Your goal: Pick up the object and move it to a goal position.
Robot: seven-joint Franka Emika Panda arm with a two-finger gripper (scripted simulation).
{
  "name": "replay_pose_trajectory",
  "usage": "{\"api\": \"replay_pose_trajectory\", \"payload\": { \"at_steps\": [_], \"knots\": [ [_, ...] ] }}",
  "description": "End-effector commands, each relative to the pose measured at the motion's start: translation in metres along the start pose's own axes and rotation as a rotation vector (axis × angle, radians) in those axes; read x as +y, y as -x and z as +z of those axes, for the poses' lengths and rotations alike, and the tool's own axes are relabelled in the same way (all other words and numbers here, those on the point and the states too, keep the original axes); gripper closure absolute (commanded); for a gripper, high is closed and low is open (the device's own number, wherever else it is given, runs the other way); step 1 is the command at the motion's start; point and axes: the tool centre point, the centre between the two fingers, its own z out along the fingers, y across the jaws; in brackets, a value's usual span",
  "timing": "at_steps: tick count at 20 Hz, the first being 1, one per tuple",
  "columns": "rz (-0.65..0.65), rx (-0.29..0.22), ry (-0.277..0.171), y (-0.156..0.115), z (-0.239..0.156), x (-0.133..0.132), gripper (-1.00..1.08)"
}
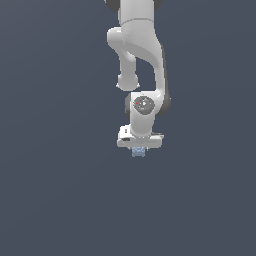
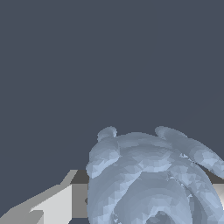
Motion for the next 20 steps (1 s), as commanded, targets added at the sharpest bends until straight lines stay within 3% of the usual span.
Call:
{"api": "replay_pose_trajectory", "payload": {
  "at_steps": [1, 20],
  "knots": [
    [-0.001, 0.001, 0.0, -0.004, -0.002, -0.004, 1.08],
    [-0.001, 0.001, 0.0, -0.074, -0.028, -0.069, 1.08]
  ]
}}
